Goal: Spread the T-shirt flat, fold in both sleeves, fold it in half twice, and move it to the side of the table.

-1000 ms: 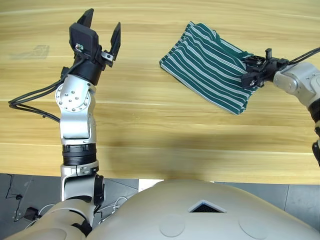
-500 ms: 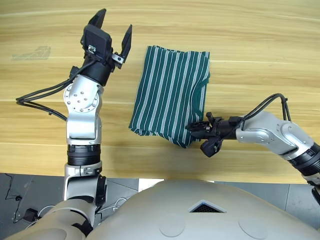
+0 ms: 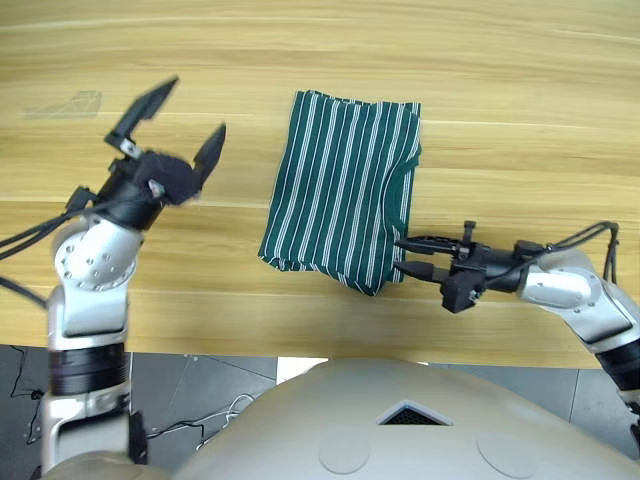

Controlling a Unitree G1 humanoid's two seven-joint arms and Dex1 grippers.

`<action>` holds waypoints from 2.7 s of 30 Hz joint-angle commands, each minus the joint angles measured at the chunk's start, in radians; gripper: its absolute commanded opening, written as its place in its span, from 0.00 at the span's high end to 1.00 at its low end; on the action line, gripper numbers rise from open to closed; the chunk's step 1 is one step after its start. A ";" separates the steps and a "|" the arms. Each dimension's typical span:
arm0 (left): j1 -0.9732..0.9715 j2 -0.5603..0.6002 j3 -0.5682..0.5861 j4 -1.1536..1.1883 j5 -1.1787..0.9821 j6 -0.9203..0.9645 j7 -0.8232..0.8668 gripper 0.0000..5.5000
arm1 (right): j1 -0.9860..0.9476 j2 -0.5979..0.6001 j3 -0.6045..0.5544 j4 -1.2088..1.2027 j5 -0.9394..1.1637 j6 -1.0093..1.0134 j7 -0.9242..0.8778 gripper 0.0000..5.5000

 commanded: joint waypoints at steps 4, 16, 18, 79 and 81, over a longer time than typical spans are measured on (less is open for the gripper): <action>0.120 0.159 -0.035 0.126 0.390 -0.319 0.117 0.32 | 0.068 -0.021 -0.106 0.145 -0.260 -0.248 -0.120 0.55; -0.150 0.157 -0.368 0.381 0.747 -0.407 0.366 0.32 | -0.149 0.070 -0.062 0.321 -0.648 -0.378 -0.320 0.55; -0.184 0.161 -0.416 0.396 0.762 -0.413 0.381 0.32 | -0.191 0.099 -0.030 0.344 -0.672 -0.384 -0.332 0.55; 0.431 0.673 -0.258 -0.410 -0.624 0.183 -0.454 0.99 | 0.070 -0.213 -0.126 -0.216 0.902 0.529 0.592 1.00; 0.386 0.631 -0.250 -0.392 -0.641 0.208 -0.471 0.99 | 0.043 -0.162 -0.134 -0.213 0.861 0.550 0.567 1.00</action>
